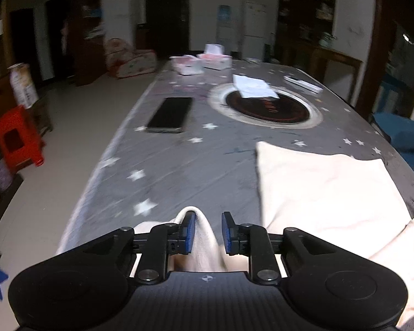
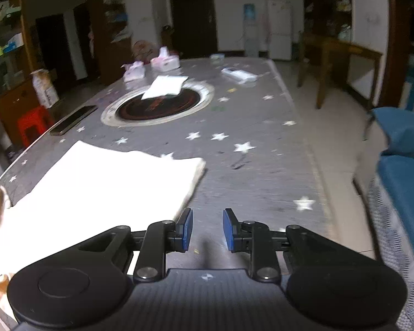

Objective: Fold clothes

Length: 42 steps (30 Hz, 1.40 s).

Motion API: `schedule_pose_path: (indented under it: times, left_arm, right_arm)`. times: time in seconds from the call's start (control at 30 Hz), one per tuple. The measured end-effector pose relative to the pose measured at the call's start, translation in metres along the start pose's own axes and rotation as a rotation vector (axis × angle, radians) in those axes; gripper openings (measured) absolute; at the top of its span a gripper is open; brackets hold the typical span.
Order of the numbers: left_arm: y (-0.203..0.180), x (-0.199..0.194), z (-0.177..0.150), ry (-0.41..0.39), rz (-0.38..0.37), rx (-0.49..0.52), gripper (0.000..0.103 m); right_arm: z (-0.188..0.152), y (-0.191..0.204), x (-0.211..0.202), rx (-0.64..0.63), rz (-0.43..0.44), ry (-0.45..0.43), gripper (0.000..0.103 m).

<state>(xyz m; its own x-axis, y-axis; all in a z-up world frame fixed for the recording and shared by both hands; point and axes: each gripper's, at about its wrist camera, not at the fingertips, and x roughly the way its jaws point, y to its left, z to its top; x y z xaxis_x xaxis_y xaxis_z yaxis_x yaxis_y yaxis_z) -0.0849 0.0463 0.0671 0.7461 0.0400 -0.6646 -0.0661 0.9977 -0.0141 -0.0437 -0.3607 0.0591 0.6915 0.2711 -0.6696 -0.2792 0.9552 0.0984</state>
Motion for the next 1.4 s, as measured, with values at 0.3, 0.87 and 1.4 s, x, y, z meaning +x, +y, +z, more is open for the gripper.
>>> schedule_pose_path:
  times: [0.3,0.87,1.4]
  left_arm:
    - [-0.023,0.035,0.032,0.02,-0.003,0.069,0.029]
    - [0.074,-0.034,-0.036,0.089,0.298,-0.118,0.038]
    - [-0.063,0.104,0.058,0.065,-0.063,0.176,0.04]
  right_arm:
    - [0.021,0.001,0.043,-0.003,0.03,0.05,0.023]
    - [0.026,0.007,0.065,-0.038,0.05,0.071,0.029]
    - [0.034,0.008,0.088,-0.054,0.046,0.106,0.019]
